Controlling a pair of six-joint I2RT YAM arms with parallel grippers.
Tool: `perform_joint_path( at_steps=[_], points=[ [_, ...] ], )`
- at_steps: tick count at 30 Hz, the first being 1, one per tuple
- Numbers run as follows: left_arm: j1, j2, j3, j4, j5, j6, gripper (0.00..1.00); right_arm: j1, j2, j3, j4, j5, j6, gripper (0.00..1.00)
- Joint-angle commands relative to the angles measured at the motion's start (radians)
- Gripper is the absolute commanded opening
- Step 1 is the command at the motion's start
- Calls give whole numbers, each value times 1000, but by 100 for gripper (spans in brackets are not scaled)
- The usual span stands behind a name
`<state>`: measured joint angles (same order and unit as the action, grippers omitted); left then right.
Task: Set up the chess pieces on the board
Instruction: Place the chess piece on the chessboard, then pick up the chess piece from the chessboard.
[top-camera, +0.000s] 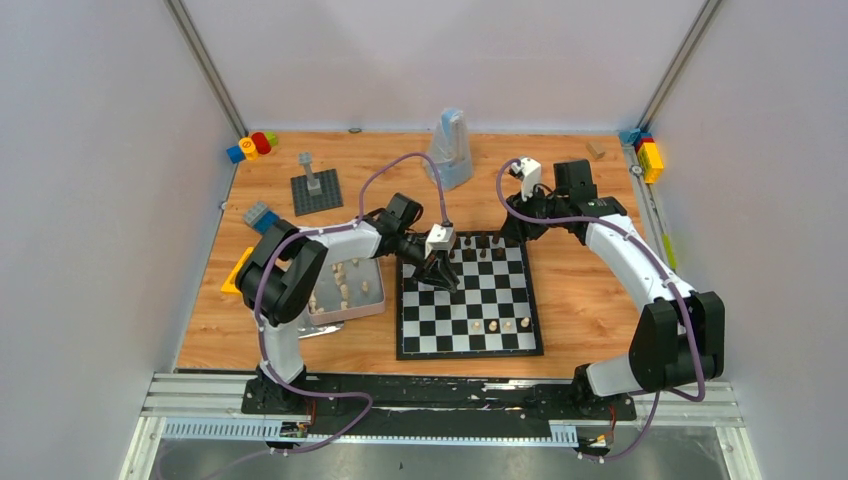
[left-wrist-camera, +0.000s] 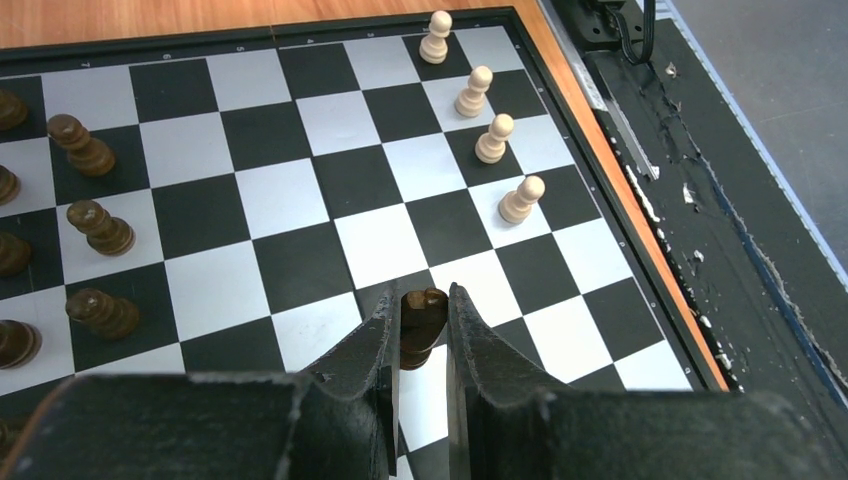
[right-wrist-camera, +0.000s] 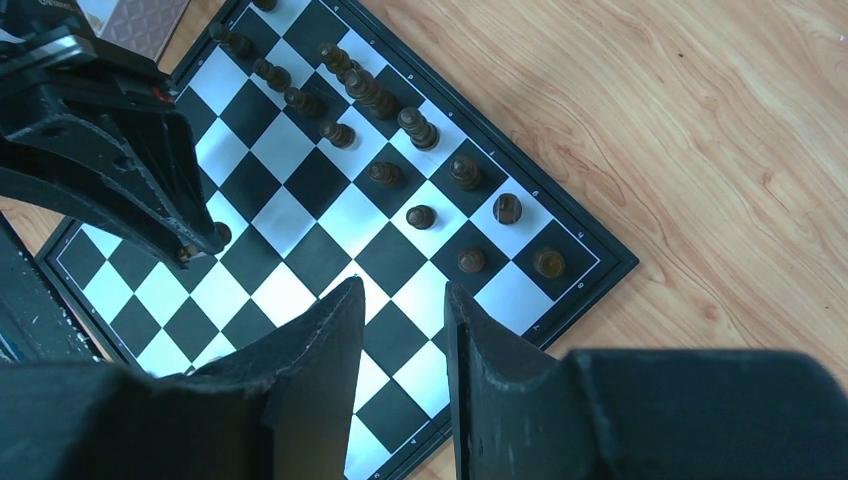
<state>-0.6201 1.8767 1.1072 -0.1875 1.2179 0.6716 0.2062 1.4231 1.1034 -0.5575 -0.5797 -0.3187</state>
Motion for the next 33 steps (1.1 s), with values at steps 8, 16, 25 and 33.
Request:
perform_joint_path(
  at_steps=[8,16,25,33],
  points=[
    [-4,43,-39,95,10,16,17,-5,-10,-14,45,-38,3,36],
    [-3,20,-56,92,-24,35,36,-5,-12,-19,45,-41,3,36],
    [13,-56,-78,62,-69,60,60,-4,-15,-23,45,-56,-1,36],
    [69,-212,-73,-63,-191,48,70,46,-15,-25,16,-122,-59,37]
  ],
)
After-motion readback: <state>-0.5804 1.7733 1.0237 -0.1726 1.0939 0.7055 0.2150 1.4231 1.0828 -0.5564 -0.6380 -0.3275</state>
